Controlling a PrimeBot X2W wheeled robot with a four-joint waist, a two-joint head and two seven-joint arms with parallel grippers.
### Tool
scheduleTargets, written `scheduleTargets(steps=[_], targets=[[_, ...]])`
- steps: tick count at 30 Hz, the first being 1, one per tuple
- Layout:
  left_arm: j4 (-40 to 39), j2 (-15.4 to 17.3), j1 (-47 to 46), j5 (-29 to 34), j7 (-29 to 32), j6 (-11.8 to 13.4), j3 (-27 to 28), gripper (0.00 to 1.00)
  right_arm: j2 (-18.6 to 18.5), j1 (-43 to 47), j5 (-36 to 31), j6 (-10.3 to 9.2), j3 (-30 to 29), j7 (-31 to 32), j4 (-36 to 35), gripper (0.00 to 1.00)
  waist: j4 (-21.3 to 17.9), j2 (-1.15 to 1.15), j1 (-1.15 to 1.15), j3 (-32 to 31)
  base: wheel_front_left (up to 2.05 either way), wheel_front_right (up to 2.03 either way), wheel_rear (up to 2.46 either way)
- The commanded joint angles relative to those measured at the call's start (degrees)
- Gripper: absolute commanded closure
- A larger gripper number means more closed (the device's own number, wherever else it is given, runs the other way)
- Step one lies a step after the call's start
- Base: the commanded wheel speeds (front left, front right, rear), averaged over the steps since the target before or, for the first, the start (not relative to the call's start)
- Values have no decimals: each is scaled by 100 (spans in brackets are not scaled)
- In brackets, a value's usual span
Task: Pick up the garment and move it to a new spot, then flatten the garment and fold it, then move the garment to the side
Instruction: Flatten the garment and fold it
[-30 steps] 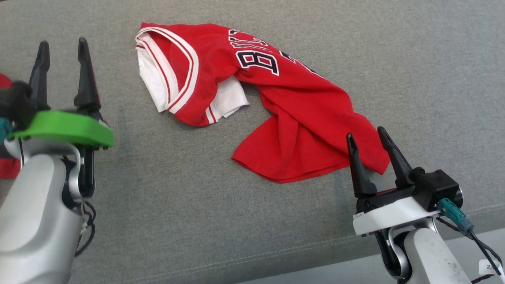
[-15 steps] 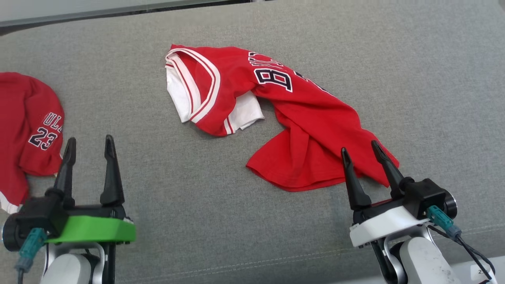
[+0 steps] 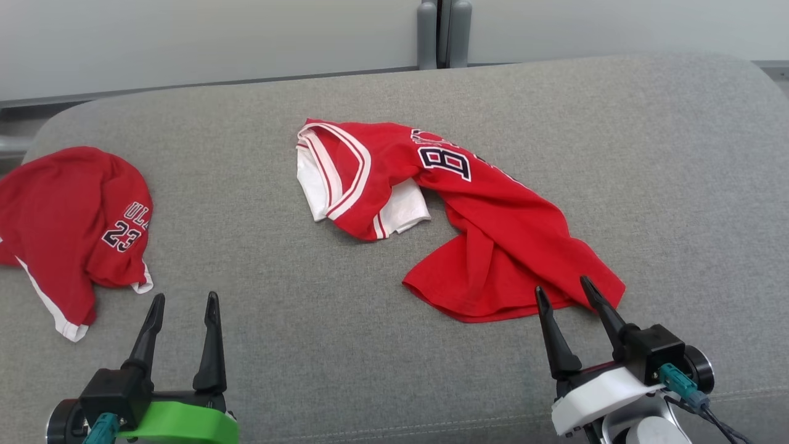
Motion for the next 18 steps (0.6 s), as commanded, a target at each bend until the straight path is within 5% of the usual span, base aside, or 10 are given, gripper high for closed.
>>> scheduleTargets(steps=[1,18], targets=[[5,-26,102,41,-20,-25,-5,0,-15,108,-20,-2,-9,-16,0,0,112,0,0,-228,0,0,0],[19,-110,255,184,-20,-148,184,0,-15,510,59,-2,-25,122,-285,0,190,0,0,-428,0,0,0]])
